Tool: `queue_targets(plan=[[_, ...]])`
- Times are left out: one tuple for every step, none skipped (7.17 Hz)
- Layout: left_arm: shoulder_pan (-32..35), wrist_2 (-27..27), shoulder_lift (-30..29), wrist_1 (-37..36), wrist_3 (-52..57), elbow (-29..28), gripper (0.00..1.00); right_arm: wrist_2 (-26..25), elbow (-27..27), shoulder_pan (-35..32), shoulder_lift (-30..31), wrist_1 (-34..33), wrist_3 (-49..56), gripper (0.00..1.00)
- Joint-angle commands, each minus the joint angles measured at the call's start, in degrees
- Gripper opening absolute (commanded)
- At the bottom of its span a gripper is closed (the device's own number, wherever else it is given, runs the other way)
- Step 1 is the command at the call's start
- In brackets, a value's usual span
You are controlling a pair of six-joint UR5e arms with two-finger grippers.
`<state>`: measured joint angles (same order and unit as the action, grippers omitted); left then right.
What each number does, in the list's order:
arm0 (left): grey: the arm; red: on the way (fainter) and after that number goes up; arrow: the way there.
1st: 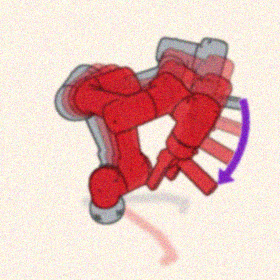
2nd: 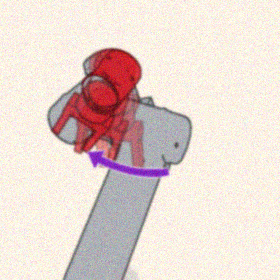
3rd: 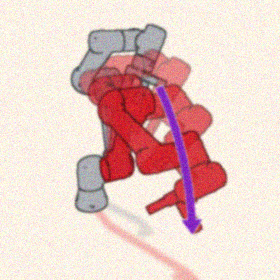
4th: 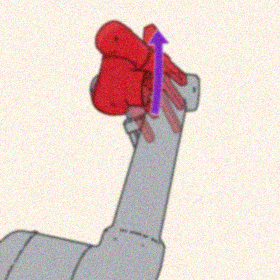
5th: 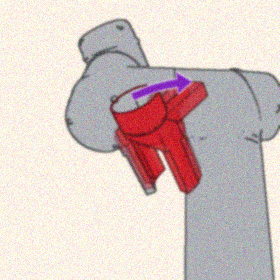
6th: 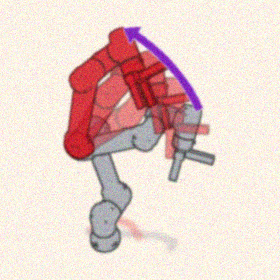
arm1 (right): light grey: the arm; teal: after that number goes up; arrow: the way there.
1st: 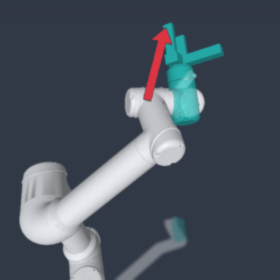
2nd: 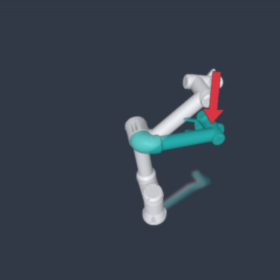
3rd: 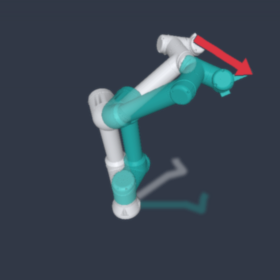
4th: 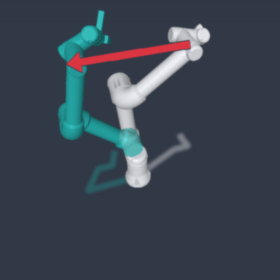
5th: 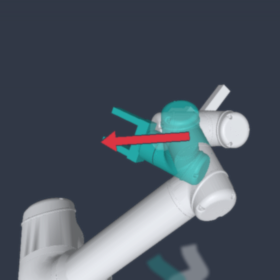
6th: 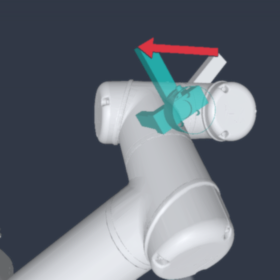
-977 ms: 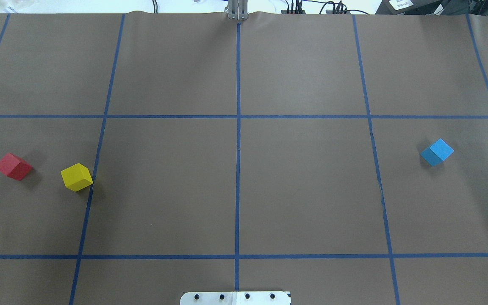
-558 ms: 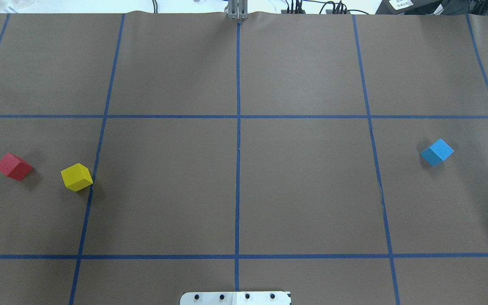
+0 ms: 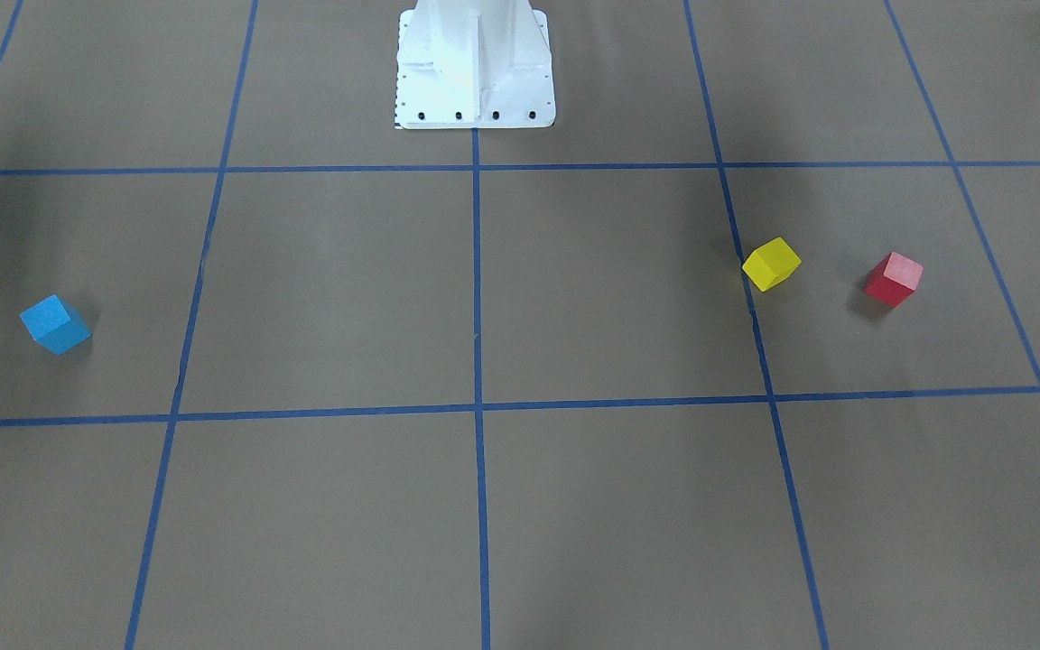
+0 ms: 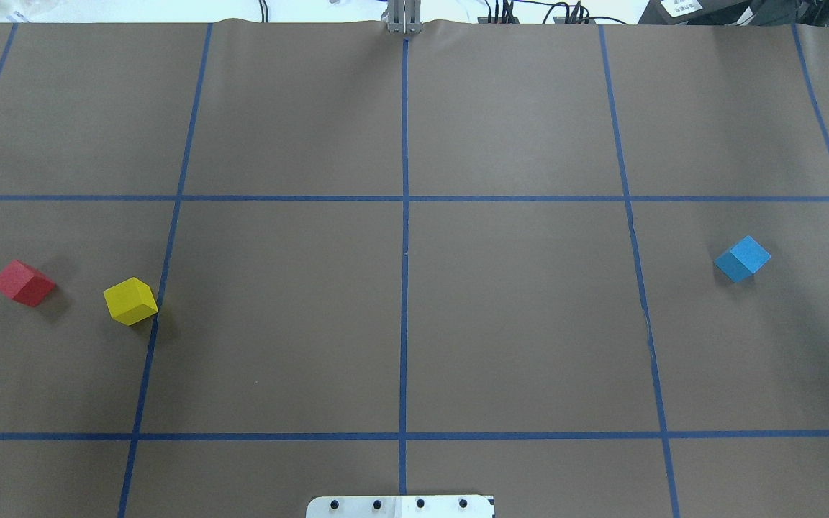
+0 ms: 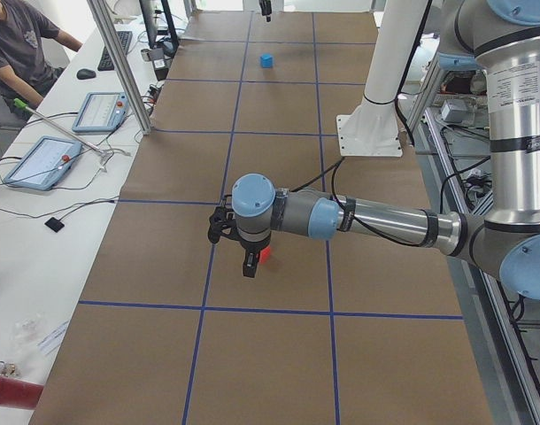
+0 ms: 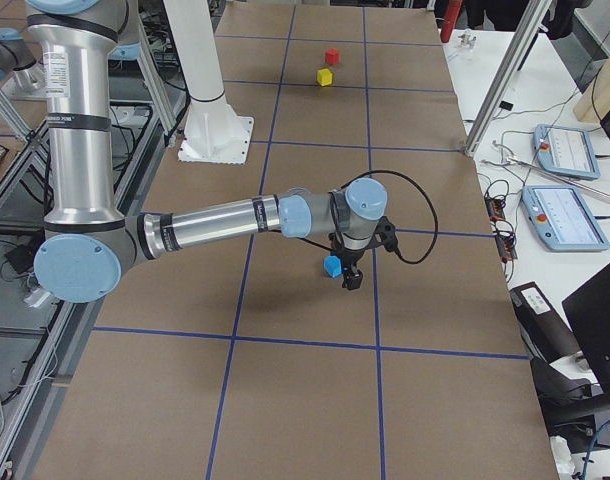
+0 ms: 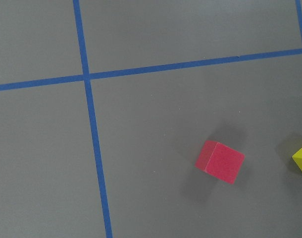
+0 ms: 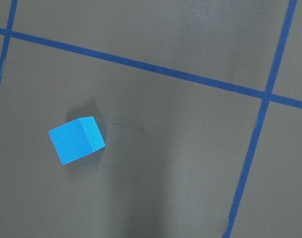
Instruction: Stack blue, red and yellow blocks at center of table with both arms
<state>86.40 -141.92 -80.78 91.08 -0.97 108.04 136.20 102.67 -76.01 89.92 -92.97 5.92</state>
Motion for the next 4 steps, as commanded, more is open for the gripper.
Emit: queue_targets(plan=[[0.0, 0.0, -0.2, 0.0, 0.0, -0.1, 1.0, -5.1, -0.2, 8.8, -0.3, 15.4, -13.1, 0.97], [0.0, 0.0, -0.4, 0.1, 0.0, 0.0, 1.0, -8.9, -0.5, 14.1, 0.8, 22.5, -19.4, 0.97], [0.0, 0.0, -0.4, 0.1, 0.0, 0.0, 1.0, -9.8, -1.1, 17.9, 2.0, 27.3, -20.9, 0.97], [0.0, 0.0, -0.5, 0.1, 0.0, 0.0, 1.0, -9.8, -2.2, 19.3, 2.7, 31.6, -21.1, 0.96]])
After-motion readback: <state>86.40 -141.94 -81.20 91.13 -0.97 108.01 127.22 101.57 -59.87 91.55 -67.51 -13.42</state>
